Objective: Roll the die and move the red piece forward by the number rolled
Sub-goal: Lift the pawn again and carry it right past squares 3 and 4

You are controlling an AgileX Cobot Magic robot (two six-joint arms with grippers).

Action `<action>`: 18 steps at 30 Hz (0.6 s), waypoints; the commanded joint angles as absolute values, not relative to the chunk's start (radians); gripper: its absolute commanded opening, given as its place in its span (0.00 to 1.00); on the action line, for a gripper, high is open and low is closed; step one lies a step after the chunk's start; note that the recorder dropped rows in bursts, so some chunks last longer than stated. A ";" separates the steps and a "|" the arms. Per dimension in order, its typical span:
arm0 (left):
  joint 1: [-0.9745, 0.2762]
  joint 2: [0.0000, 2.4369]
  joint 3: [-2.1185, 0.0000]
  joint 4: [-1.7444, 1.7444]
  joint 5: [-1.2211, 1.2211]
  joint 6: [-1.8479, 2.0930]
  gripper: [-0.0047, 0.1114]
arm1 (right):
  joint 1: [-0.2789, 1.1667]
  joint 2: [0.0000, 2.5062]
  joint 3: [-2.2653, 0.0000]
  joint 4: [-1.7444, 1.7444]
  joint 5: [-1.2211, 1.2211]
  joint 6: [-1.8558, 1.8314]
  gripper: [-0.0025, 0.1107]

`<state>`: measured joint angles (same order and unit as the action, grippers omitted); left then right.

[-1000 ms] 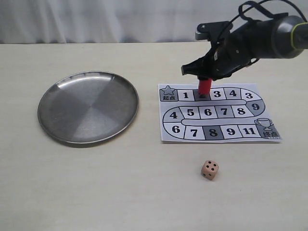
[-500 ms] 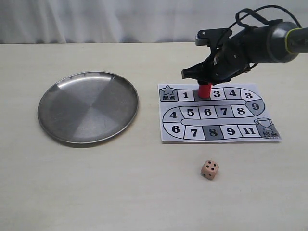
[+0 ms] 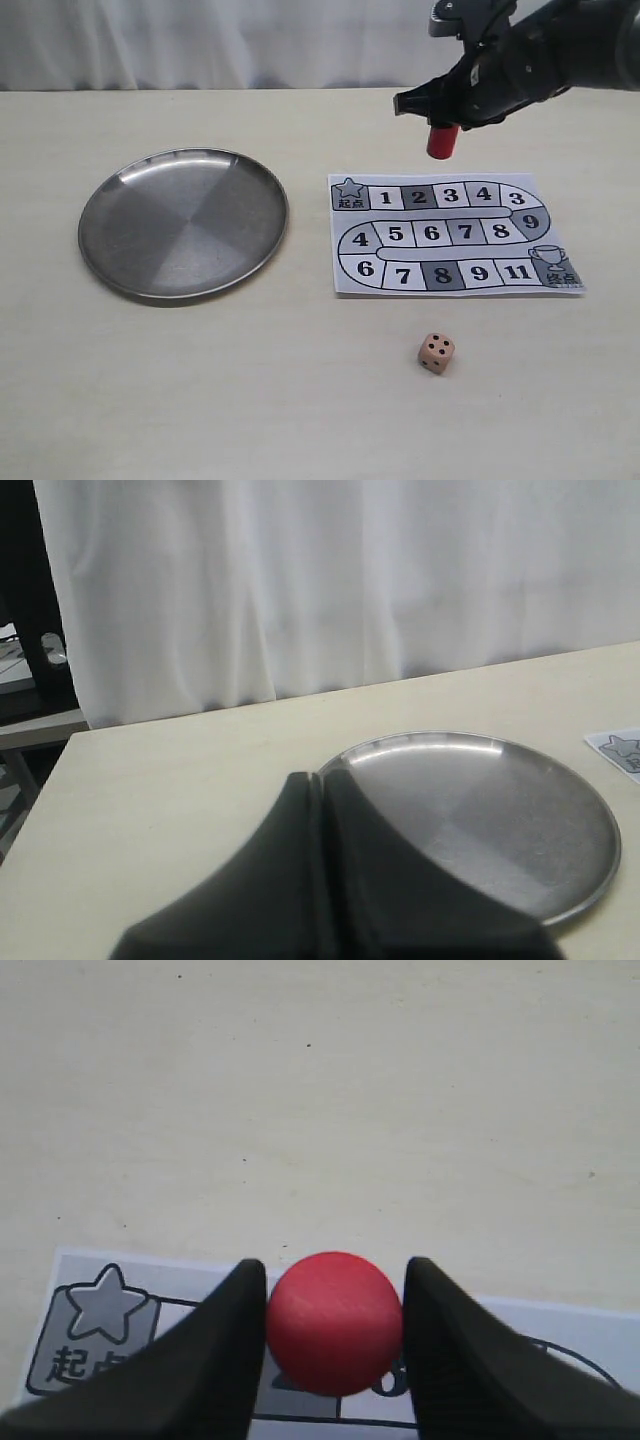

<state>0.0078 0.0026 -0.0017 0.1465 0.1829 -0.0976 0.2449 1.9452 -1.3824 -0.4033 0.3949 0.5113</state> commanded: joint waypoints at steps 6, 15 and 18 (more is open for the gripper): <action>-0.001 0.000 0.000 0.144 0.173 -0.099 0.04 | 0.198 2.066 -1.380 -0.398 0.419 0.530 0.06; -0.001 0.000 0.000 0.144 0.173 -0.099 0.04 | 0.198 2.099 -1.380 -0.405 0.428 0.530 0.06; -0.001 0.000 0.000 0.144 0.173 -0.099 0.04 | 0.198 2.096 -1.380 -0.405 0.428 0.530 0.06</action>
